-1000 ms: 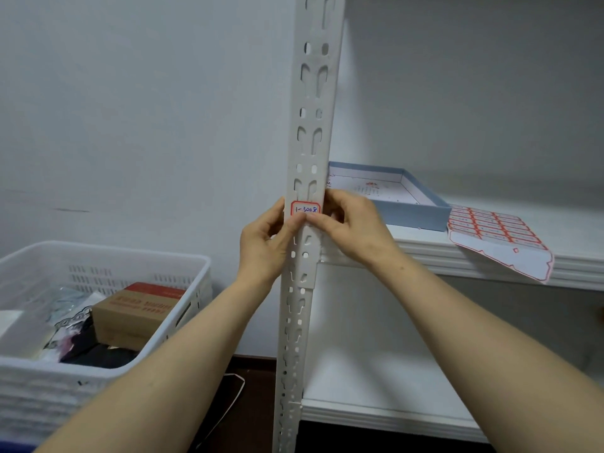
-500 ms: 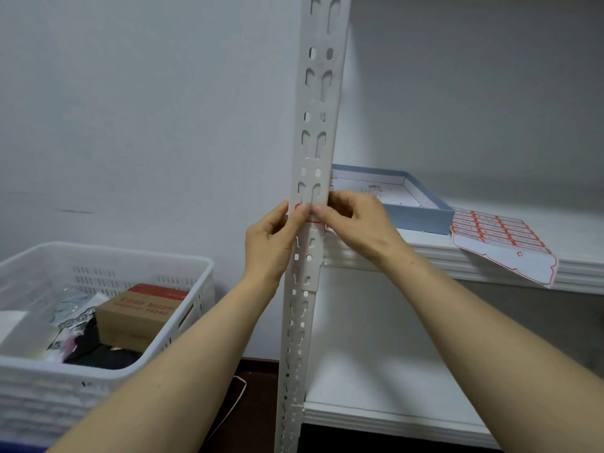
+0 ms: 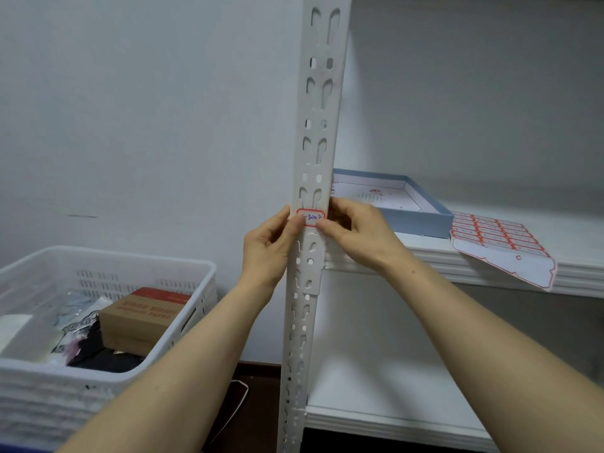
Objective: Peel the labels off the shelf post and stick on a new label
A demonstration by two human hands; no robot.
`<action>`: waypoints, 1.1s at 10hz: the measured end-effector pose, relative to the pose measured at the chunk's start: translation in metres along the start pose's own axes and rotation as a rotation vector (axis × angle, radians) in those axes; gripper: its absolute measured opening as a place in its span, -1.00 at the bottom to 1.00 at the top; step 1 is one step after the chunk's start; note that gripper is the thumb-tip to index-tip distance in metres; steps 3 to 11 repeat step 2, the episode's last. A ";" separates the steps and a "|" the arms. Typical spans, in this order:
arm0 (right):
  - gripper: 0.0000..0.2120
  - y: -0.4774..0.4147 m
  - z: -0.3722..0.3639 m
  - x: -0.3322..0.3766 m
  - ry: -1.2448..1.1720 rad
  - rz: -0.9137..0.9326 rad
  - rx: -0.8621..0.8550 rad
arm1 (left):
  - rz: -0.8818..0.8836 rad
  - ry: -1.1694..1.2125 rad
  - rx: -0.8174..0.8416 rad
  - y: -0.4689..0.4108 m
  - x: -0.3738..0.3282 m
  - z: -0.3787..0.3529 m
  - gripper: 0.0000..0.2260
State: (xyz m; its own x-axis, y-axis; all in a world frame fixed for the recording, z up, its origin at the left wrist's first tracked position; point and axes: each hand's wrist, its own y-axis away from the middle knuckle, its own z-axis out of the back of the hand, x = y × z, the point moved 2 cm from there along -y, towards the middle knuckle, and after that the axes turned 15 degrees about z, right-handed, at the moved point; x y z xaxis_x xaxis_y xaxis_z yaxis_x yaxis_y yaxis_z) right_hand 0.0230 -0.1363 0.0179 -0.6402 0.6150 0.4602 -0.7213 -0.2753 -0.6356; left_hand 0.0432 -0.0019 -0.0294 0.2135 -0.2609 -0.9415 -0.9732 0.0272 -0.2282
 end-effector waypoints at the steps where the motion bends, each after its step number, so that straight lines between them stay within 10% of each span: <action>1: -0.71 -0.003 -0.004 -0.003 0.038 0.007 0.003 | -0.004 0.009 0.036 -0.001 -0.002 0.002 -0.80; 11: -0.70 0.002 -0.003 0.005 0.096 0.005 0.045 | 0.002 -0.080 0.039 0.009 -0.003 -0.002 -0.75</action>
